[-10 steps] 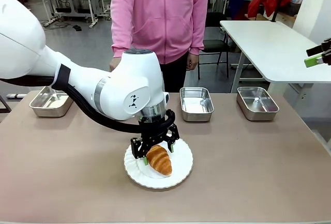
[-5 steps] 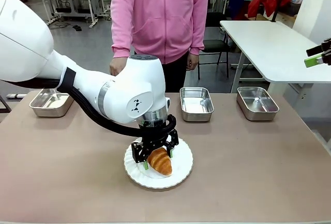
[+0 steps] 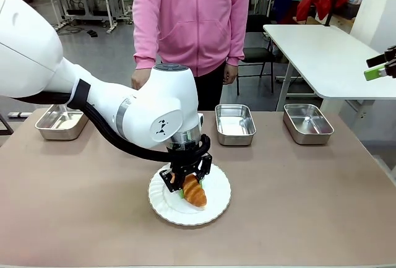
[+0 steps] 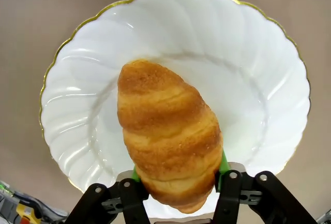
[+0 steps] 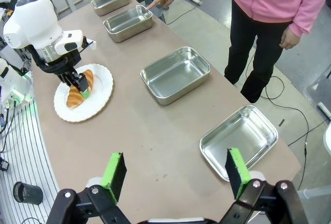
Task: Place the bread in the container.
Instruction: Place the Butter Roll into the Airtight Container indicated by the human.
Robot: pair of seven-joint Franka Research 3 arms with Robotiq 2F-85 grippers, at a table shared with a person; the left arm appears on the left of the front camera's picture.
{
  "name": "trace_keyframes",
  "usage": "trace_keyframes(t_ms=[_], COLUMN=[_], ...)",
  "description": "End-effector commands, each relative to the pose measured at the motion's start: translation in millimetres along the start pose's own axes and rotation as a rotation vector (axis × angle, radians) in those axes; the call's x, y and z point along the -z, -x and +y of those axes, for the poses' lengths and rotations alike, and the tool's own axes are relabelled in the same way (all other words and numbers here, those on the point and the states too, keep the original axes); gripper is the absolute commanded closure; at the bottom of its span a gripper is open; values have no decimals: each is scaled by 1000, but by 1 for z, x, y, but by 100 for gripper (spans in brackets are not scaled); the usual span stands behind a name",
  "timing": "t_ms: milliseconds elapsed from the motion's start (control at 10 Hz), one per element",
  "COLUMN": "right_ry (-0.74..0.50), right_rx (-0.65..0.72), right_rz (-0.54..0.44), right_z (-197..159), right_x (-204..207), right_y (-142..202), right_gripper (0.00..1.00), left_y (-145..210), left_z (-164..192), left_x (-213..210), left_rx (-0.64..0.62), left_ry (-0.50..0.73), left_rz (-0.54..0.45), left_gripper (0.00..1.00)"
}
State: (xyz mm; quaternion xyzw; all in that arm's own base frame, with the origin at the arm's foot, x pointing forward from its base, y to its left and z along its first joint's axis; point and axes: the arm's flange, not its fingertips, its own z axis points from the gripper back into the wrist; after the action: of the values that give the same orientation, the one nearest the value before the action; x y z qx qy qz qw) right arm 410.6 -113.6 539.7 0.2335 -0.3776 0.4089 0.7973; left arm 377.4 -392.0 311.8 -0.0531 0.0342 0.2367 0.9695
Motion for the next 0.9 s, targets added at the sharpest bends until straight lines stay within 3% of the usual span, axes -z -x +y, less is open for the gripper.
trace_keyframes(t_ms=[0,600,700,800], right_ry=[-3,-3,-3,-3], right_rx=[-6,-6,-6,-6], right_rz=[-10,-10,-10,-10], right_z=[1,1,1,1], right_x=[0,0,0,0], right_y=[-2,-2,-2,-2], right_gripper=[0,0,0,0], left_y=[-1,0,-14,-34], left_z=[0,-2,3,7], left_x=[2,-1,-18,-38], left_rx=[-4,-2,6,64], left_ry=[-5,4,45,88], left_rz=[12,3,-71,-80], left_gripper=[57,57,57,57])
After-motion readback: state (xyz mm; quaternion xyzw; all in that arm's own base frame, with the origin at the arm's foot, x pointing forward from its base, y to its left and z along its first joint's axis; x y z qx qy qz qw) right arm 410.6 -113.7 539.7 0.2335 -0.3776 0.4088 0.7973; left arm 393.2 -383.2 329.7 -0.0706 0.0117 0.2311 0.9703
